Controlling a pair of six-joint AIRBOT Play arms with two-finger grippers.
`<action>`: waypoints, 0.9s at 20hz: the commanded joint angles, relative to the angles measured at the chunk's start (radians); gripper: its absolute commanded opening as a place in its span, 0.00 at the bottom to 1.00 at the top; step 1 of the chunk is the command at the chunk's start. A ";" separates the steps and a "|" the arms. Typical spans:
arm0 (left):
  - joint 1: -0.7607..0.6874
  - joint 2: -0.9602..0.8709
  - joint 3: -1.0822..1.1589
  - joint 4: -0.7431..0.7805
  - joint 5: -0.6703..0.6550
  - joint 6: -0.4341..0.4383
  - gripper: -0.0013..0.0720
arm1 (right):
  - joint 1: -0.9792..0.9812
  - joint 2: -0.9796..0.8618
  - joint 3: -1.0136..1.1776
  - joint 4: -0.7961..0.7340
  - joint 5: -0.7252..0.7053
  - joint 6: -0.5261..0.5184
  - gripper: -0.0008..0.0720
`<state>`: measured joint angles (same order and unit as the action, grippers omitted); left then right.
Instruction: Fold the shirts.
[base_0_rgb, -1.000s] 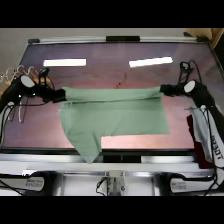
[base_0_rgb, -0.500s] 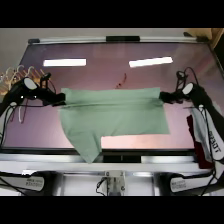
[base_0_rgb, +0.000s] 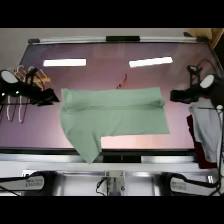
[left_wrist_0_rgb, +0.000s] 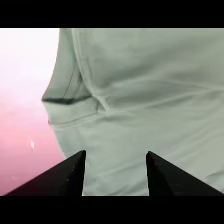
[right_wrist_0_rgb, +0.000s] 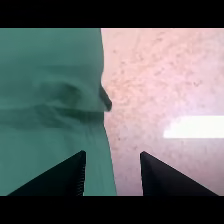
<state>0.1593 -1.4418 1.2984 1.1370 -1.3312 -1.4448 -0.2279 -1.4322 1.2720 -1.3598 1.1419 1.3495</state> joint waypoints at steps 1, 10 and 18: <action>0.036 0.180 -0.231 -0.065 -0.050 0.022 0.65 | -0.114 0.059 0.007 -0.018 0.267 -0.023 0.66; 0.024 0.454 -0.894 -0.184 0.164 0.072 0.65 | -0.159 0.079 -0.001 0.126 0.341 -0.034 0.66; -0.112 0.354 -0.903 -0.317 0.356 0.071 0.65 | -0.137 0.076 -0.027 0.101 0.348 -0.037 0.66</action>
<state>0.0849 -1.0557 0.4068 0.8639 -1.0649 -1.3773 -0.3676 -1.3548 1.2640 -1.2453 1.4799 1.3148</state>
